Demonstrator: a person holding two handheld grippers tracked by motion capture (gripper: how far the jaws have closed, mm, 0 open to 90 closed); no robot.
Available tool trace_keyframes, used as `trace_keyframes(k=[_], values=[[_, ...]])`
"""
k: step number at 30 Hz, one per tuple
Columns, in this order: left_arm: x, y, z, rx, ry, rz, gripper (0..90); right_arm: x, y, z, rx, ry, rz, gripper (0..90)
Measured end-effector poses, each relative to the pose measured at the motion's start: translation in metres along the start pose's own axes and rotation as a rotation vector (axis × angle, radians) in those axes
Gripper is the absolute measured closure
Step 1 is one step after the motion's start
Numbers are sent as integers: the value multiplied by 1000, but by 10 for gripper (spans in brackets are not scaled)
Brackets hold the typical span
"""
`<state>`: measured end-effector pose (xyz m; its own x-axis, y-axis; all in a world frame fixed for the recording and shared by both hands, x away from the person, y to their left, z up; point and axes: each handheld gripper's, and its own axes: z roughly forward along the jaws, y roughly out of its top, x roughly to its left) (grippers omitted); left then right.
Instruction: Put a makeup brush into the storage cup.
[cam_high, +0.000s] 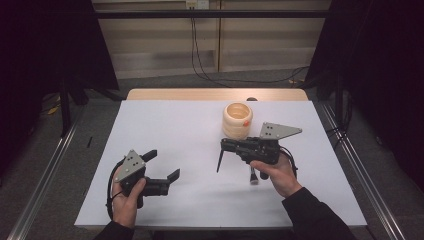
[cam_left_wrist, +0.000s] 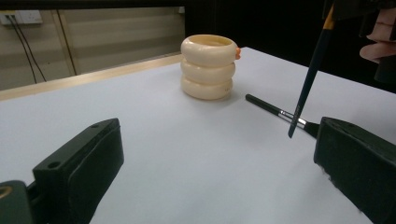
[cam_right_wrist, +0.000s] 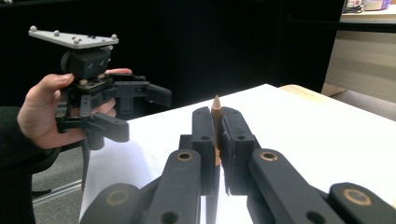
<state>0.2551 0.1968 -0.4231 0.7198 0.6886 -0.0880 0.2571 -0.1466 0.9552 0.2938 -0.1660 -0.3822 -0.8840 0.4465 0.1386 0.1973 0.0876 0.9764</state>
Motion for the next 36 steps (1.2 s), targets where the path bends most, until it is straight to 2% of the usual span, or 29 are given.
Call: trace_keyframes(k=[3,4,5,6,7,8,11,13,14,16,18,22,29,32,33,36], values=[[5,-4,-8,-7,-12,11,16,-3,1,-4,-4,-18,5,856],[5,-5,-11,-32,7,1,16,-3,1,-4,-4,-18,5,856],[5,-4,-13,-32,31,18,11,-4,1,-5,-12,-26,14,856],[4,-4,-14,-34,25,29,11,-4,1,-5,-12,-26,14,856],[4,-6,-15,-46,18,20,10,-4,1,-6,-10,-29,10,856],[3,-8,-15,-43,24,13,7,-5,2,-7,-15,-35,13,856],[1,-12,-11,-14,7,47,9,-8,2,-8,-20,-39,11,856],[0,-14,-10,-6,7,37,10,-9,3,-10,-21,-48,16,856],[1,-14,-10,-9,-7,43,11,-11,3,-11,-22,-51,14,856],[2,-15,-11,-11,13,21,11,-14,2,-11,-29,-62,28,856],[3,-16,-12,-11,25,15,11,-17,2,-11,-24,-68,26,856],[5,-16,-13,-15,29,10,11,-23,4,-13,-36,-85,33,856],[5,-16,-14,-20,30,11,10,-35,16,-16,-38,-114,23,856],[6,-16,-14,-20,13,2,10,-39,23,-17,-44,-118,20,856],[5,-16,-14,-18,25,8,10,-41,25,-17,-38,-121,18,856],[6,-15,-15,-19,26,8,9,-50,33,-19,-24,-150,18,856]])
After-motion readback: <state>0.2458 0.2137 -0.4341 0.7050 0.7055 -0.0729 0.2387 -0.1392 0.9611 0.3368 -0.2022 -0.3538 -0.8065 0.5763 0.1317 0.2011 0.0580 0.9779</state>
